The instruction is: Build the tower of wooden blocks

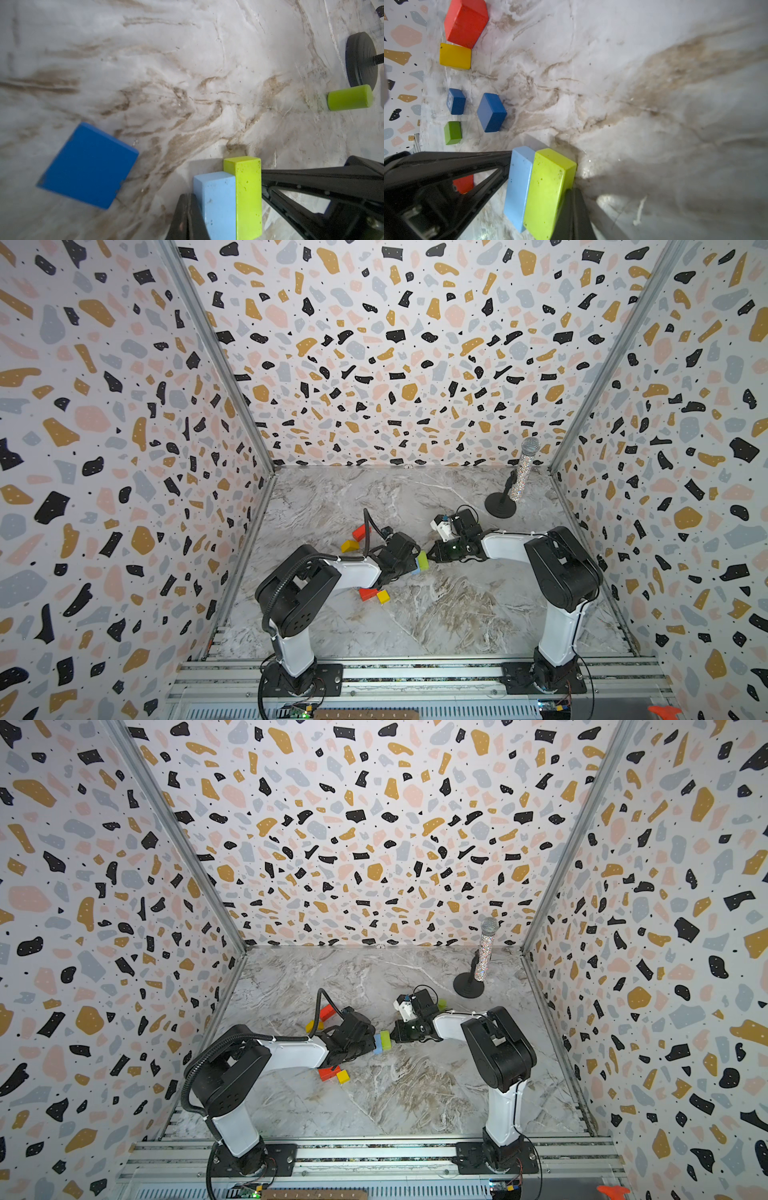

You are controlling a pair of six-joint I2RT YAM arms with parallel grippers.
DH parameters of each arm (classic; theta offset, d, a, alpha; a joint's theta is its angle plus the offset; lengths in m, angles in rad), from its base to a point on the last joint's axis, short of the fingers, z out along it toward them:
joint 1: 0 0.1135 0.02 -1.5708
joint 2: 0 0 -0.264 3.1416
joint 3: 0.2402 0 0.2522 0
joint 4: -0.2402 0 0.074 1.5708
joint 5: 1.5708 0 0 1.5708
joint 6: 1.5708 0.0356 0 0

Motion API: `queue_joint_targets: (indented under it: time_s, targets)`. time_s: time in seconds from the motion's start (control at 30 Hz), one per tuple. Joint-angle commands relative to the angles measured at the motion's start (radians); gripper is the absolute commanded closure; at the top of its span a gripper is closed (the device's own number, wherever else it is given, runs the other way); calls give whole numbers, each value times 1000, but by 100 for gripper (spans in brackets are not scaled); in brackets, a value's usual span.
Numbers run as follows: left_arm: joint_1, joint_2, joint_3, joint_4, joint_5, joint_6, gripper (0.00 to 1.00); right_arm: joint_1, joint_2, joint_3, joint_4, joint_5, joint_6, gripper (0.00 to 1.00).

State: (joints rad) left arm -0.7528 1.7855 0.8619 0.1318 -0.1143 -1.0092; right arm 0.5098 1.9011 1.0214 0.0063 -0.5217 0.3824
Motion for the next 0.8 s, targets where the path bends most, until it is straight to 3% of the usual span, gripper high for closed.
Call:
queue_joint_targets:
  time_s: [0.0, 0.3, 0.5, 0.77]
  targets:
    - [3, -13, 33, -6, -17, 16, 100, -4, -52, 13, -71, 41, -15, 100]
    - [19, -56, 72, -89, -54, 56, 100, -14, -107, 11, -109, 83, -23, 100]
    - [30, -155, 97, -177, -144, 118, 65, -22, -202, -11, -108, 126, -23, 96]
    - [91, -358, 100, -327, -226, 219, 37, -13, -267, 38, -208, 169, -82, 70]
